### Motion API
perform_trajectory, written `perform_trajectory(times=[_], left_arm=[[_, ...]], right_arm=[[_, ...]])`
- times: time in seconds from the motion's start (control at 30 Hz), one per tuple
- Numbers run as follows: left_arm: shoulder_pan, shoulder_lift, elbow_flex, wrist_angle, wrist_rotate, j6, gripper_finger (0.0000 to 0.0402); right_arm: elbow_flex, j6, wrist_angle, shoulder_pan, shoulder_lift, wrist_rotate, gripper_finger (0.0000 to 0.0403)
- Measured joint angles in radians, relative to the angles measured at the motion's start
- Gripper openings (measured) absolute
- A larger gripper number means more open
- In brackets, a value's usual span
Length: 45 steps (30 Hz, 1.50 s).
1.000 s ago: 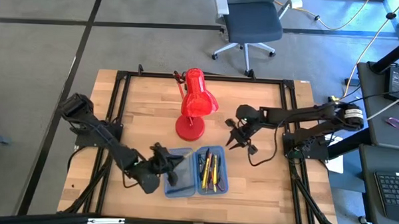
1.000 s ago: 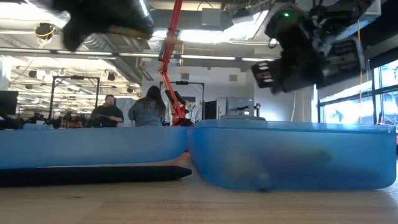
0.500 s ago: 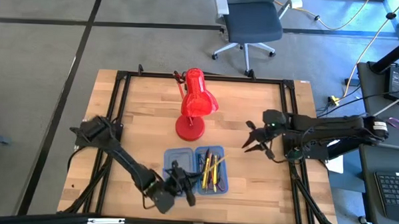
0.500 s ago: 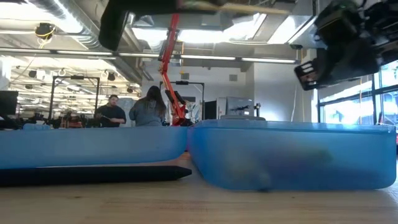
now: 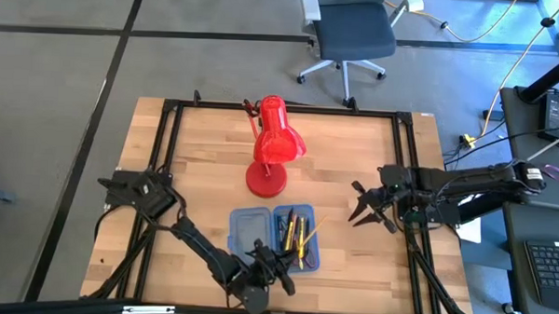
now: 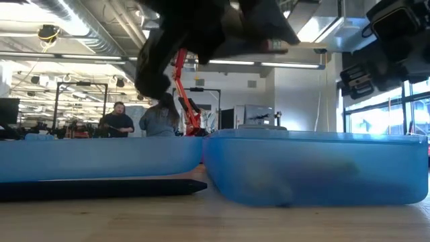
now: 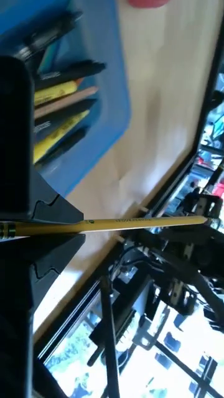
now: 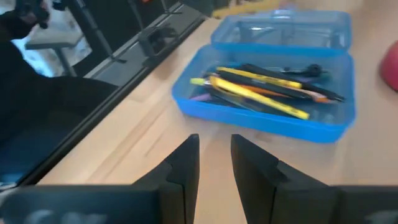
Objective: Pick & place school supplies into a supply box
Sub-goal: Put the yellow pencil into the blue supply box
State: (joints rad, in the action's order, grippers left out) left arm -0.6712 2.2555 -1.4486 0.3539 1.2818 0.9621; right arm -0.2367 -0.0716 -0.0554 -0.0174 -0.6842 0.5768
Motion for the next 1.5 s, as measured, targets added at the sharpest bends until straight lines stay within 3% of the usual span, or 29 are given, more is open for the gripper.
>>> perform_trajectory(times=[0.23,0.47,0.77,0.93,1.3,1.5], left_arm=[[-0.004,0.015,-0.010,-0.130,-0.004,0.103,0.0006],[0.017,0.015,-0.010,-0.233,-0.118,0.152,0.0003],[0.052,-0.070,-0.010,-0.616,-0.272,0.335,0.0003],[0.067,-0.081,-0.010,-0.651,-0.371,0.362,0.0003],[0.079,-0.082,-0.010,-0.772,-0.372,0.552,0.0003],[0.081,-0.082,-0.010,-0.769,-0.396,0.575,0.0006]], right_arm=[[0.000,-0.007,0.001,-0.061,0.000,0.000,0.0097],[0.000,-0.007,0.002,-0.099,0.000,0.000,0.0097],[0.000,0.016,0.014,-0.108,0.000,-0.001,0.0097],[0.000,0.014,0.015,-0.108,0.000,-0.010,0.0097],[0.000,0.014,0.036,-0.108,0.000,-0.010,0.0097],[0.000,0.010,0.037,-0.108,0.000,-0.010,0.0097]])
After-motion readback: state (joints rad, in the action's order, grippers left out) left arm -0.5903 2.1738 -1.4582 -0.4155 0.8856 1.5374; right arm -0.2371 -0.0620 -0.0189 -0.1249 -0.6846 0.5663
